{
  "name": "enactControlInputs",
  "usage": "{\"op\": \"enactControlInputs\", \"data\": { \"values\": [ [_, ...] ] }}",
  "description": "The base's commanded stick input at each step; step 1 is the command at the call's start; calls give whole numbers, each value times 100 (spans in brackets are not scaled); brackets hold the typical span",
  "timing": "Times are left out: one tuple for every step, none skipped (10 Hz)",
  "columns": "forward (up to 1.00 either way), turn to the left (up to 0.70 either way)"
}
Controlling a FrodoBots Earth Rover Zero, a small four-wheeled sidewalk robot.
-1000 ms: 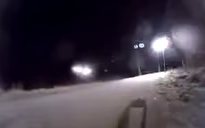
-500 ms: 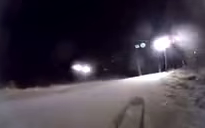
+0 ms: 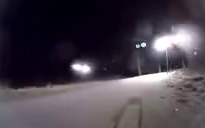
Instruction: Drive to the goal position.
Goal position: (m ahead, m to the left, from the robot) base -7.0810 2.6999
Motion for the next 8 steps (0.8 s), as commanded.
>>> {"op": "enactControlInputs", "data": {
  "values": [
    [0, 0],
    [0, 12],
    [0, 64],
    [0, 100],
    [0, 100],
    [0, 100],
    [0, 100],
    [0, 100]
  ]
}}
